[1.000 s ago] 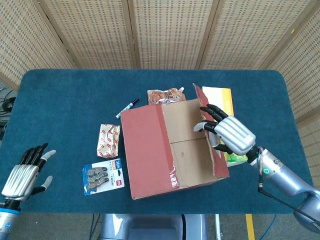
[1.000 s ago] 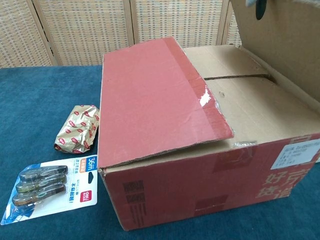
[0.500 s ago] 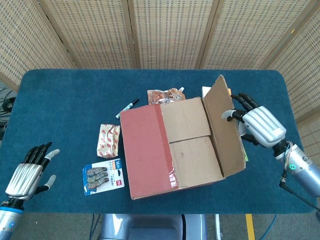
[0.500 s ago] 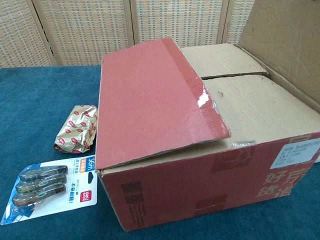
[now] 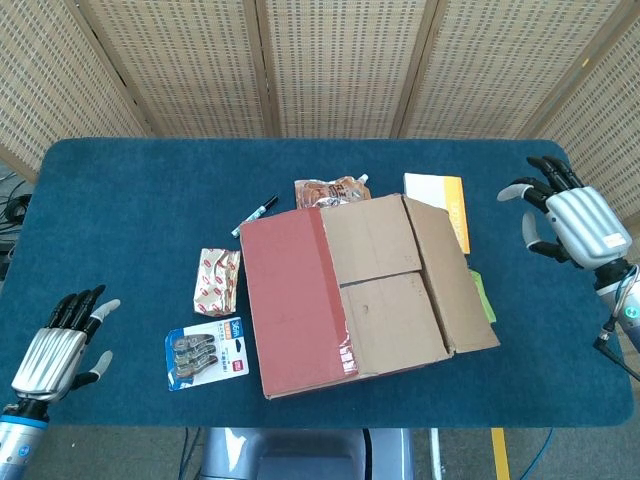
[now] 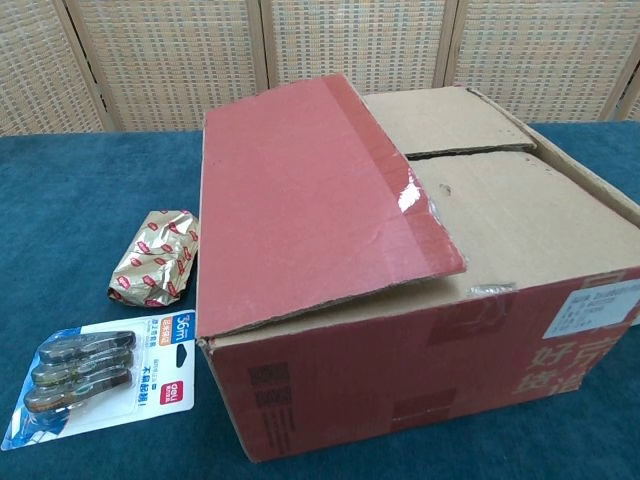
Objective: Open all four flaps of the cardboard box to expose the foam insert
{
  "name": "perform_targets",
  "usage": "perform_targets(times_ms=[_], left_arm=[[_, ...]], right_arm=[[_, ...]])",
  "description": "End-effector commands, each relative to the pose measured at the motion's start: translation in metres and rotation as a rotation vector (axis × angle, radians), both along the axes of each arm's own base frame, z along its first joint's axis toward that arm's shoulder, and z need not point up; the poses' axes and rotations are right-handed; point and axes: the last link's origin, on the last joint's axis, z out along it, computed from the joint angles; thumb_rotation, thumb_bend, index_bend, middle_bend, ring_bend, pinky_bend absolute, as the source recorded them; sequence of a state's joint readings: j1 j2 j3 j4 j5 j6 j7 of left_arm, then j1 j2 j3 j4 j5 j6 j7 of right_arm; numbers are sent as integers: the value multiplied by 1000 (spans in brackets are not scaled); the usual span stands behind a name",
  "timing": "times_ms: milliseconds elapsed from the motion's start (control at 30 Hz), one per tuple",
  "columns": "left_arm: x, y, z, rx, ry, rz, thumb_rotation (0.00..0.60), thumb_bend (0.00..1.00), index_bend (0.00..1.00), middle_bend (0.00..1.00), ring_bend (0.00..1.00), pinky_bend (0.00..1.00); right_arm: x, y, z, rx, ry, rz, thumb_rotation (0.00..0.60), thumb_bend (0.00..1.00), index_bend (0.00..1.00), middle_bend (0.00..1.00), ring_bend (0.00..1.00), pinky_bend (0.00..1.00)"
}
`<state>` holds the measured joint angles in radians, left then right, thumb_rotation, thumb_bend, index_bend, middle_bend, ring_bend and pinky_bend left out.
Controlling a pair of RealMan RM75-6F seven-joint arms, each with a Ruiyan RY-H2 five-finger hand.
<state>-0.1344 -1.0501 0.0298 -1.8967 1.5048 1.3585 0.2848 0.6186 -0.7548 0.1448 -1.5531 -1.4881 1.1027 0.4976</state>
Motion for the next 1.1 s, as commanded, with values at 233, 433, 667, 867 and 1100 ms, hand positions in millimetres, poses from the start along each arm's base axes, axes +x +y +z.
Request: perform_targets(times_ms=[233, 433, 667, 867, 1100], left_arm=[[2, 4, 3, -6, 27, -27, 591, 390, 138, 0, 31, 36], [17, 16, 9, -27, 66, -118, 592, 385, 138, 0, 32, 36], [47, 37, 18, -88, 81, -266, 593, 389, 137, 0, 31, 36], [82, 58, 23, -213, 57, -383, 593, 426, 138, 0, 31, 35], [121, 85, 23, -317, 56, -504, 592, 475, 138, 0, 31, 16]], right_arm=[[-22, 7, 2, -33, -35, -57, 600, 672, 267, 260, 0, 0], [-32, 24, -2, -53, -43, -87, 600, 672, 250, 259, 0, 0], [-42, 38, -10, -53, -40, -132, 600, 672, 233, 260, 0, 0], [-53, 50, -13, -71, -32, -176, 600, 672, 227, 259, 0, 0], [-63, 66, -15, -96, -37, -210, 600, 672, 218, 246, 0, 0]])
